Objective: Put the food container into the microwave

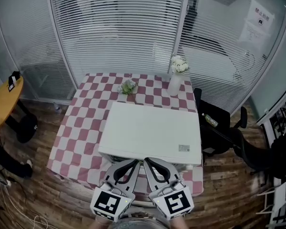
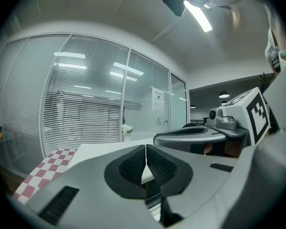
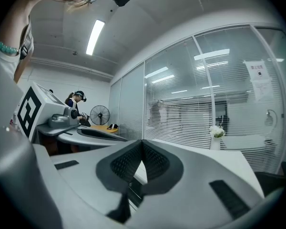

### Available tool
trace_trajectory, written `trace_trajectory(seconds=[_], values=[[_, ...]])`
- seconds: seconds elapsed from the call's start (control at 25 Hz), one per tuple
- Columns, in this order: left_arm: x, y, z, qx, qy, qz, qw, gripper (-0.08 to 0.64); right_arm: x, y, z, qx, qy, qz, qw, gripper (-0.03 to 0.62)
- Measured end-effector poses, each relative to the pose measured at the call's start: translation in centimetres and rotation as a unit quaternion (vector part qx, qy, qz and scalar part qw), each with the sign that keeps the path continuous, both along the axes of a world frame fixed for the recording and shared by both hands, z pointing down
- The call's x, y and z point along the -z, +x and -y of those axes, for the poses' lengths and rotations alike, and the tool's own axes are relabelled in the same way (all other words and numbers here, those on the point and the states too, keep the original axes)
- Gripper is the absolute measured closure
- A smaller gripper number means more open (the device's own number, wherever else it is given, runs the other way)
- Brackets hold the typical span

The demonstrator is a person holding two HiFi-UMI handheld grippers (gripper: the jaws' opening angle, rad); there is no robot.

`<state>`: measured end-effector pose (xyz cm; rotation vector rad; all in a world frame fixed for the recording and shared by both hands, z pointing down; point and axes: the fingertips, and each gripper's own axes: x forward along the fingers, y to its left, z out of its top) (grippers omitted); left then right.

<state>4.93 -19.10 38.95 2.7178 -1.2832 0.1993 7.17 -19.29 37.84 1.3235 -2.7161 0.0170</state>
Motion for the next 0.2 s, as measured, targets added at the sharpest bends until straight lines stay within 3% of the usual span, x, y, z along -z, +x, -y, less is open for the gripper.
trace_trajectory(seconds=[0.2], values=[[0.18,-0.67,0.92,0.015,0.013,-0.006,0.9998,0.546,-0.26,-0.38,0.23,0.003,-0.008,-0.002,1.0,0.6]])
